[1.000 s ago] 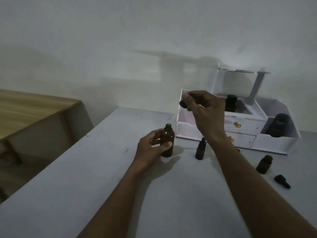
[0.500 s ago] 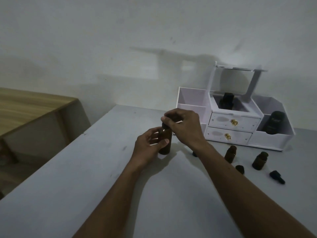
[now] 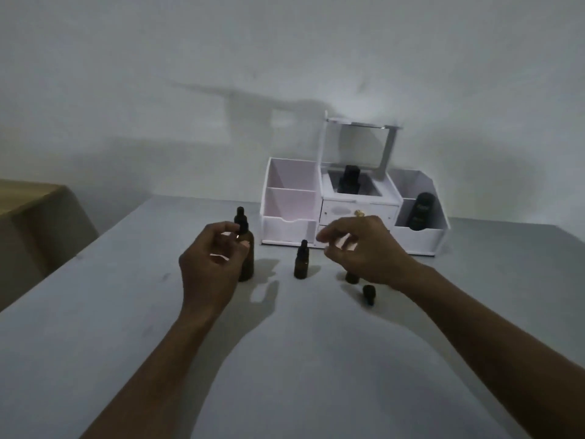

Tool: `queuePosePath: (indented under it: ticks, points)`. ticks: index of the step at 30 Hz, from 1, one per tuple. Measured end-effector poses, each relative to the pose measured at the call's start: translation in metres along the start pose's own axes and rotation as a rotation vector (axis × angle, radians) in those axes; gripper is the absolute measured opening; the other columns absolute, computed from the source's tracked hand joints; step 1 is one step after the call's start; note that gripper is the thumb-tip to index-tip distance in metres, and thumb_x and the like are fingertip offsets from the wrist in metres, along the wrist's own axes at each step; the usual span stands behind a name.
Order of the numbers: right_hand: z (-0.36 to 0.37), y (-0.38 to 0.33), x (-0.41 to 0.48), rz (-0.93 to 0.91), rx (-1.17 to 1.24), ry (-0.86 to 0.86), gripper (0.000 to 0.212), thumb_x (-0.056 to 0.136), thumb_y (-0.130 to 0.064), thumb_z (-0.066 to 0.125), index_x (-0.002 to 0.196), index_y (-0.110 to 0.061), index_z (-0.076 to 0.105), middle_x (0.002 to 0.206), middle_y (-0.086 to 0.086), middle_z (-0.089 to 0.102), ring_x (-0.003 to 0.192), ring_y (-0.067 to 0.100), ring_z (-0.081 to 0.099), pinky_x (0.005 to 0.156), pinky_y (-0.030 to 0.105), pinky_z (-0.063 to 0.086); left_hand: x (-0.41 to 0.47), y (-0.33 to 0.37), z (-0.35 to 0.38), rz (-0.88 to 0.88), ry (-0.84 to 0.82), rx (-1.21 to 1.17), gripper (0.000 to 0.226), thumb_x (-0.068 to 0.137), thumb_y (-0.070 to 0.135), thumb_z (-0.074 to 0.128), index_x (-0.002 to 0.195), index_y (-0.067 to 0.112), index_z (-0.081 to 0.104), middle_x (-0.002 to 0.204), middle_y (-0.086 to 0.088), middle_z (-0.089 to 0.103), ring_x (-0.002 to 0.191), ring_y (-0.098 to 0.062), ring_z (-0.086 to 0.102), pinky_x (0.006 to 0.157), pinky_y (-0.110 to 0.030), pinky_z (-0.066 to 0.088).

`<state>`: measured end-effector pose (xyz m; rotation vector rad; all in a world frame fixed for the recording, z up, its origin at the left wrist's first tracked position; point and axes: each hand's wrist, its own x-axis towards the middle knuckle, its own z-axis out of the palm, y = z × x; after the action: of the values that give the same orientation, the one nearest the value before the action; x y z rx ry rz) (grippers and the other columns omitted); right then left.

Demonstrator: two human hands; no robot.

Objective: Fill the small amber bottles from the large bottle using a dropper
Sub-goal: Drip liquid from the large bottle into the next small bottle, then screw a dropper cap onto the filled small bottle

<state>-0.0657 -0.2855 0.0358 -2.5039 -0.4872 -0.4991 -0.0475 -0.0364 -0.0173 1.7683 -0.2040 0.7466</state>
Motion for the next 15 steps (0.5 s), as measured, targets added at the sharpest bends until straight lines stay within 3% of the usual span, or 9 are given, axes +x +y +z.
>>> queuePosePath:
  ticks: [3,5,9,13,15]
  points:
    - [-0.019,0.019,-0.027,0.095,-0.122,-0.170,0.025,0.082,-0.008,0.072,0.101,-0.024,0.074,0.099,-0.009,0.072,0.087,0.004,0.066,0.083,0.027,0.058,-0.017,0.011,0.017,-0.013,-0.103,-0.078,0.016,0.081,0.011,0.074,0.092,0.022,0.070,0.072,0.006,0.066,0.069,-0.010,0.065,0.070,-0.023,0.055]
    - [-0.023,0.029,-0.040,0.149,-0.219,-0.297,0.032,0.081,-0.008,0.072,0.105,-0.028,0.072,0.109,-0.012,0.067,0.098,0.003,0.061,0.094,0.028,0.053,-0.027,0.017,0.028,-0.058,-0.192,-0.125,0.012,0.081,0.012,0.074,0.087,0.022,0.072,0.073,0.004,0.070,0.071,-0.015,0.069,0.072,-0.036,0.059]
    - [-0.018,0.048,-0.058,0.184,-0.408,-0.456,0.043,0.083,-0.009,0.069,0.119,-0.033,0.065,0.128,-0.013,0.055,0.117,0.009,0.050,0.102,0.030,0.044,-0.040,0.035,0.051,-0.152,-0.431,-0.156,0.011,0.083,0.013,0.072,0.089,0.022,0.071,0.081,0.006,0.071,0.074,-0.012,0.070,0.068,-0.027,0.058]
    - [-0.012,0.054,-0.065,0.124,-0.433,-0.460,0.031,0.090,-0.016,0.066,0.118,-0.030,0.067,0.134,-0.010,0.055,0.119,0.009,0.049,0.102,0.026,0.043,-0.046,0.038,0.079,-0.222,-0.562,-0.067,0.021,0.086,0.023,0.070,0.105,0.032,0.066,0.103,0.007,0.070,0.090,-0.007,0.067,0.081,-0.031,0.058]
    - [-0.015,0.053,-0.064,0.120,-0.396,-0.427,0.026,0.092,-0.022,0.066,0.117,-0.028,0.067,0.129,-0.010,0.060,0.113,0.007,0.052,0.098,0.023,0.043,-0.048,0.039,0.093,-0.257,-0.568,-0.042,0.029,0.087,0.022,0.069,0.114,0.030,0.063,0.114,0.006,0.067,0.094,-0.003,0.063,0.080,-0.021,0.055]
